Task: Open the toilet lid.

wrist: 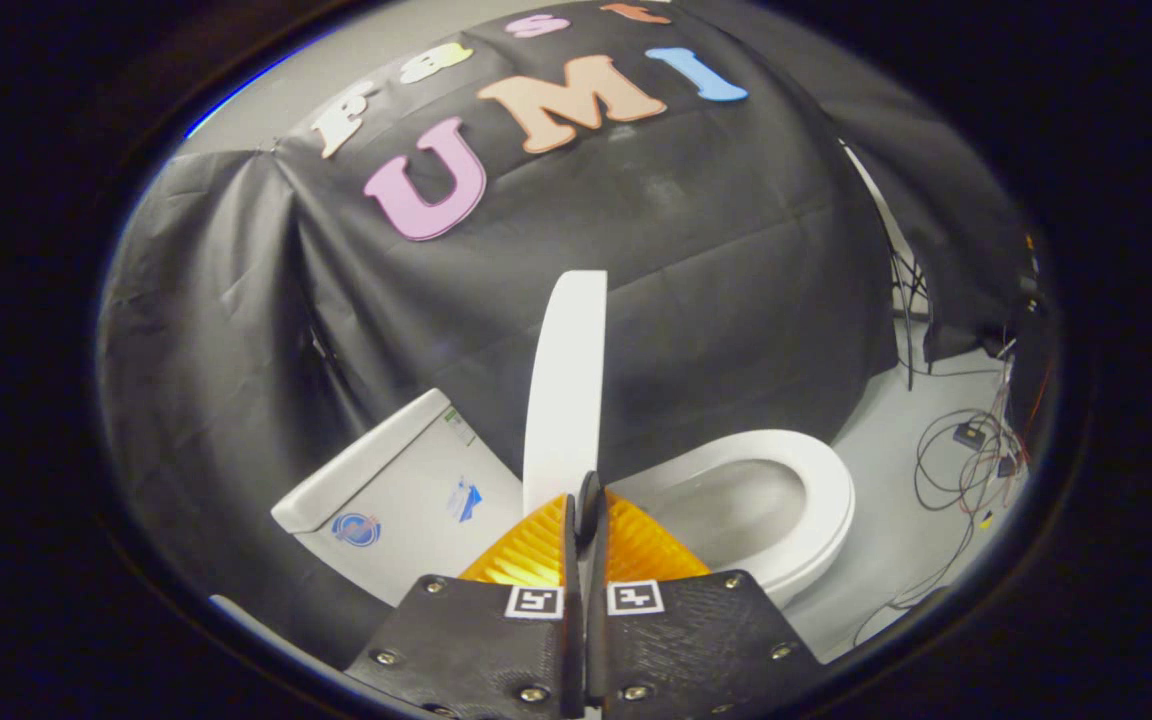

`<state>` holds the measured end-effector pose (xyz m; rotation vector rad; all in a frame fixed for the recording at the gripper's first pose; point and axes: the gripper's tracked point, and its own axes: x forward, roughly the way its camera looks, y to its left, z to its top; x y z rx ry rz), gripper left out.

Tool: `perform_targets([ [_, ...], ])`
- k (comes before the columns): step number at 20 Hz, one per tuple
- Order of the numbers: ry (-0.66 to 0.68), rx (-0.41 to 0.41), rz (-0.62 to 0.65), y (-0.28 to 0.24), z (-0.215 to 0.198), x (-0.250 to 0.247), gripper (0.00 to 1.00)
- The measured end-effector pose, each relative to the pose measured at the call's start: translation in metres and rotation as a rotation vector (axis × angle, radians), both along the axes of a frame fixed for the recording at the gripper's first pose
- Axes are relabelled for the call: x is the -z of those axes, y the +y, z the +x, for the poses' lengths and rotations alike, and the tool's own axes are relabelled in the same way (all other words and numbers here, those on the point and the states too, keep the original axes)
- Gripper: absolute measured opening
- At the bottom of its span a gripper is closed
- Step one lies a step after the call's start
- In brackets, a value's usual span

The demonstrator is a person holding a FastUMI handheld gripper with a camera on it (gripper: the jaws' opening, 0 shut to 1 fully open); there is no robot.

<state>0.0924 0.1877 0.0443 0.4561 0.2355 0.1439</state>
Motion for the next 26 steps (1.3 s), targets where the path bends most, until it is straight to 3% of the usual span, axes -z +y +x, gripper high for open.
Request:
perform_targets([
  [7, -0.045, -0.033, -0.064, 0.025, -0.004, -0.013, 0.02],
  [26, -0.093, -0.103, -0.034, 0.068, -0.008, -0.027, 0.02],
])
